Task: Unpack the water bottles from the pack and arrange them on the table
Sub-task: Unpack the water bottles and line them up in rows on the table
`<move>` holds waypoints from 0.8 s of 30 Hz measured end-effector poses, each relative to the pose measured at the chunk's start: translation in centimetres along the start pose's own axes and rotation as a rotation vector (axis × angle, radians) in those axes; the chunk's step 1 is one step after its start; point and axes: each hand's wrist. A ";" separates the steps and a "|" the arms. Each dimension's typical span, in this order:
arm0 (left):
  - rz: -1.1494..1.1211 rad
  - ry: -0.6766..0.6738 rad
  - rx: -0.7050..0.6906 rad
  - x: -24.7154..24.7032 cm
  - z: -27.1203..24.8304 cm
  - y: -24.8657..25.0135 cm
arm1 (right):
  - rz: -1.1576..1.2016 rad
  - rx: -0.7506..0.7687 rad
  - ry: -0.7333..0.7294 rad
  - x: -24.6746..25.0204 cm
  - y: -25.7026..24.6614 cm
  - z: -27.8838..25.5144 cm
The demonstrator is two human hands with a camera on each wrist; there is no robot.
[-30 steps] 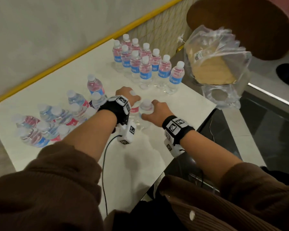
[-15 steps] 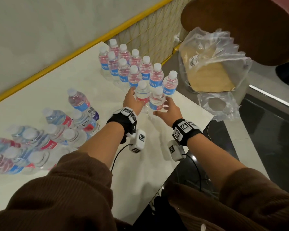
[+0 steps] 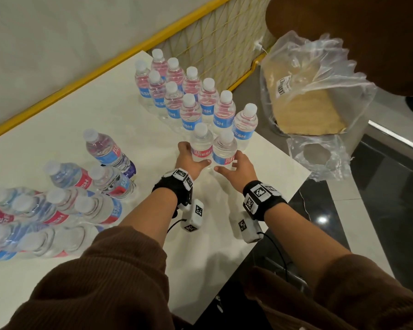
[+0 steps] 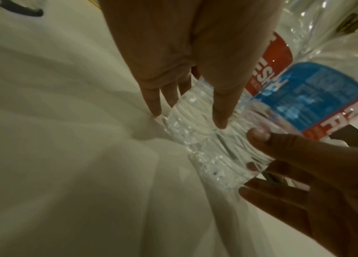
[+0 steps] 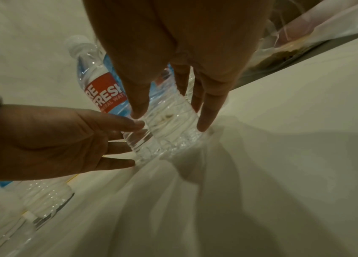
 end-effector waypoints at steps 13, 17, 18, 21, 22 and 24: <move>0.215 -0.031 0.062 -0.5 0.7 -1.4 | 0.155 0.020 0.085 -1.8 0.8 0.5; 0.144 -0.020 0.041 -0.8 0.3 -2.0 | 0.139 0.023 0.100 -1.8 1.7 1.1; 0.113 -0.024 0.044 -0.6 0.1 -2.2 | 0.133 0.018 0.087 -1.6 1.8 1.1; 0.073 -0.062 0.058 0.0 -0.3 -2.9 | 0.100 0.022 0.037 -1.0 2.2 1.3; 0.056 -0.081 0.037 0.1 -0.5 -3.0 | 0.087 0.018 0.022 -0.9 2.2 1.4; 0.045 -0.104 0.003 0.2 -1.0 -2.8 | 0.059 0.025 0.004 -0.7 2.1 1.3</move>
Point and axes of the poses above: each hand's wrist, its own z-axis towards the middle knuckle, its own x-axis out of the back of the hand, y = z × x, and after that the axes turned 15 degrees about -y, right-handed
